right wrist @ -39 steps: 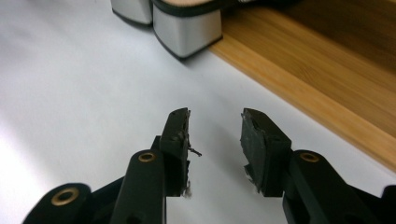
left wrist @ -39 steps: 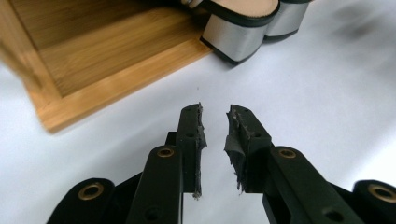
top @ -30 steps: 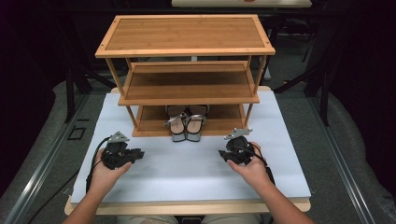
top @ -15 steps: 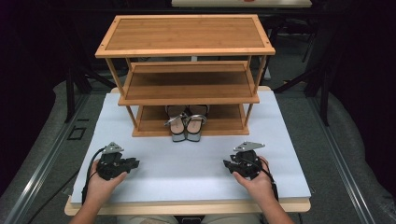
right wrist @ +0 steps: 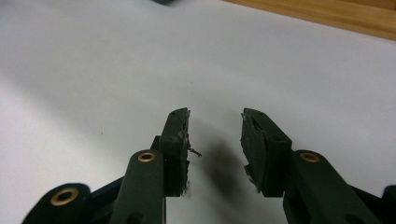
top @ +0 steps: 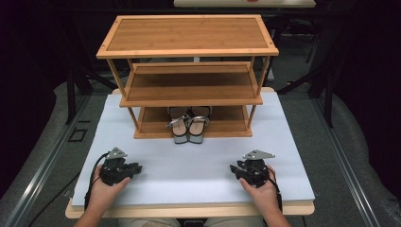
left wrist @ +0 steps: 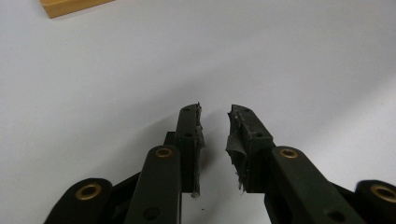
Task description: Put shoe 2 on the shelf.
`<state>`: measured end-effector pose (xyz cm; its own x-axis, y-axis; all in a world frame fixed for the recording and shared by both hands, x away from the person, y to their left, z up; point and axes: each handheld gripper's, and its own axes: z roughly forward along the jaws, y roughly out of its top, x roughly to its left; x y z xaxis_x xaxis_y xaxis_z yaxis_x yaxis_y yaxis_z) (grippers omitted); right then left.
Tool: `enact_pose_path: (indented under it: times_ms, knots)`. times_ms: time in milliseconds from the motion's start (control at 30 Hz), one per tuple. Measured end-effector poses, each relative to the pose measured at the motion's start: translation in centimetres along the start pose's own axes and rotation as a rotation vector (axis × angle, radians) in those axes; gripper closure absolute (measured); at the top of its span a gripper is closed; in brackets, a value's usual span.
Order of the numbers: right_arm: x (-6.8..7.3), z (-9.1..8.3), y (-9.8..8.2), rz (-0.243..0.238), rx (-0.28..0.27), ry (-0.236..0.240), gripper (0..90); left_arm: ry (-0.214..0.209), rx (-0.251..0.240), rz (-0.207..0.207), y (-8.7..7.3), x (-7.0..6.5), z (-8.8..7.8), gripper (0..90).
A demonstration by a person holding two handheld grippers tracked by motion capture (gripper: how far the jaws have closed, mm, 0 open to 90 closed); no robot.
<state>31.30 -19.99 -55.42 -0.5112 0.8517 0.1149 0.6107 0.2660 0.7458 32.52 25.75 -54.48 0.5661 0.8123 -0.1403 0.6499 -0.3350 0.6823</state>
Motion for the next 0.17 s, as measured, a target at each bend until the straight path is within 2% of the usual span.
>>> enact_pose_path:
  times_ms: [67,167]
  knots:
    - [0.08,0.06,-0.11,-0.001,0.001,0.004,61.4,0.005,-0.002,-0.001,-0.02,-0.01,0.02,71.7]
    - [0.19,0.15,-0.16,-0.007,-0.009,-0.001,56.5,0.008,-0.009,-0.006,-0.05,0.02,0.06,64.7]
